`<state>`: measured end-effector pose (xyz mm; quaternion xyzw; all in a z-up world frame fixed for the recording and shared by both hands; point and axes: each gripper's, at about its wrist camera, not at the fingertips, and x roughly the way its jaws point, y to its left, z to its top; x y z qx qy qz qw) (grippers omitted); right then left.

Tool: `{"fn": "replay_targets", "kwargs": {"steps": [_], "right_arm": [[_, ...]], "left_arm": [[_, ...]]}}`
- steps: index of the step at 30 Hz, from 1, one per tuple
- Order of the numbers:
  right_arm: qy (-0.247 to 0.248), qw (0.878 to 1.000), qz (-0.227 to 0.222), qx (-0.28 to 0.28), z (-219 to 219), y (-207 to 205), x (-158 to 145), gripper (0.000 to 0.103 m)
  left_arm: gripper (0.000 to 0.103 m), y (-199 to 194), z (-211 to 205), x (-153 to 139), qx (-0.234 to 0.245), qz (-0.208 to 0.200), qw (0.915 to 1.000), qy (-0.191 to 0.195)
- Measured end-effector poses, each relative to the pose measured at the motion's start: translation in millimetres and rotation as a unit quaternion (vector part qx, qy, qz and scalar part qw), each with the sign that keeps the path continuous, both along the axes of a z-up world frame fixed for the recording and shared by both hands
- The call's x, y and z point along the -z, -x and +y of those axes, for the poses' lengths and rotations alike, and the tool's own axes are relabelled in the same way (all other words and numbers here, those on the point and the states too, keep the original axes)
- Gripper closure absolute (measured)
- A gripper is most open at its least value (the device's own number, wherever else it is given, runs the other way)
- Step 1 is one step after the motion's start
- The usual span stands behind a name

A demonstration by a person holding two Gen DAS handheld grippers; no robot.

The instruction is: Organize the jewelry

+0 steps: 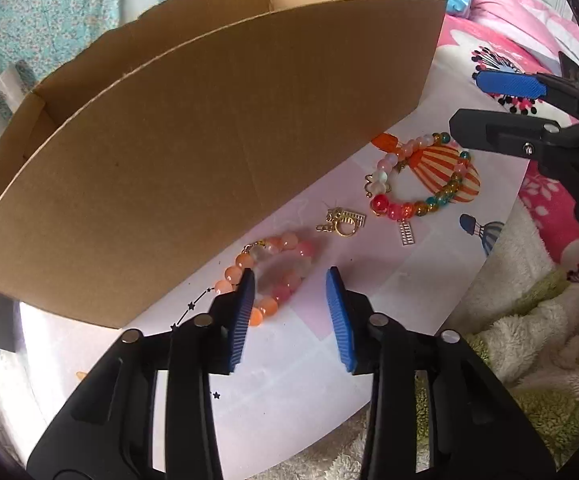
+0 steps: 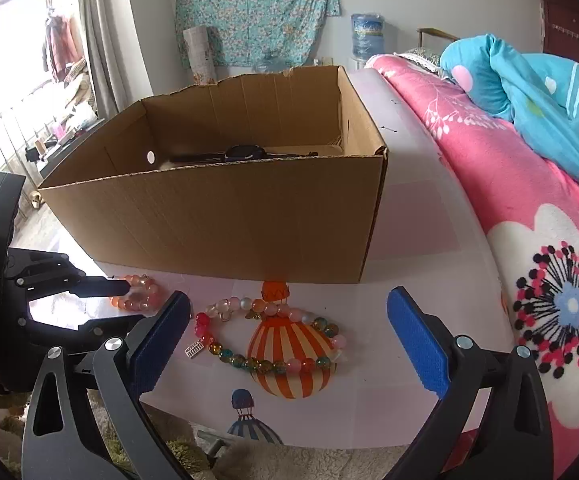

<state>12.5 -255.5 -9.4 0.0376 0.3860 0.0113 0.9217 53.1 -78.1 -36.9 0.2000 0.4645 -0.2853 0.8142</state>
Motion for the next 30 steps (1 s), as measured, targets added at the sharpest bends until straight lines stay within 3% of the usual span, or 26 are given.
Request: {"fn": "replay_targets", "kwargs": {"steps": [2, 4, 9, 15, 19, 21, 25, 28, 30], "right_arm": [[-0.004, 1.0, 0.001, 0.001, -1.1, -1.1, 0.7, 0.007], [-0.007, 1.0, 0.002, 0.002, -1.6, -1.9, 1.3, 0.007], [-0.015, 1.0, 0.01, 0.004, -3.8, -3.7, 5.4, 0.007], [-0.016, 1.0, 0.005, 0.007, -6.1, -4.7, 3.8, 0.007], [-0.023, 1.0, 0.003, 0.009, -7.5, -4.1, 2.1, 0.007], [-0.022, 1.0, 0.002, 0.01, -7.4, -3.2, 0.9, 0.007], [-0.021, 1.0, 0.002, 0.011, -7.7, -2.9, 0.6, 0.007], [-0.024, 1.0, 0.0, 0.012, -8.5, -3.0, -1.6, 0.007], [-0.021, 1.0, -0.003, 0.011, -8.3, -3.0, -4.2, 0.007]], "left_arm": [[0.087, -2.2, -1.2, 0.0, 0.001, 0.007, 1.0, 0.004], [0.094, -3.4, -1.9, -0.1, 0.002, 0.009, 0.9999, 0.007], [0.094, -3.2, -0.8, -10.6, -0.01, -0.013, 0.9995, 0.027], [0.094, 0.9, 23.1, -43.4, -0.041, -0.017, 0.9936, 0.104], [0.094, -2.2, 48.4, -51.2, -0.078, 0.023, 0.9819, 0.171], [0.094, -7.6, 67.3, -44.8, -0.113, 0.049, 0.9718, 0.201], [0.094, -15.9, 96.1, -23.1, -0.174, 0.08, 0.9562, 0.221], [0.093, -19.9, 110.3, -13.8, -0.204, 0.094, 0.9497, 0.218], [0.083, -18.8, 113.4, -14.7, -0.208, 0.088, 0.9502, 0.215]]}}
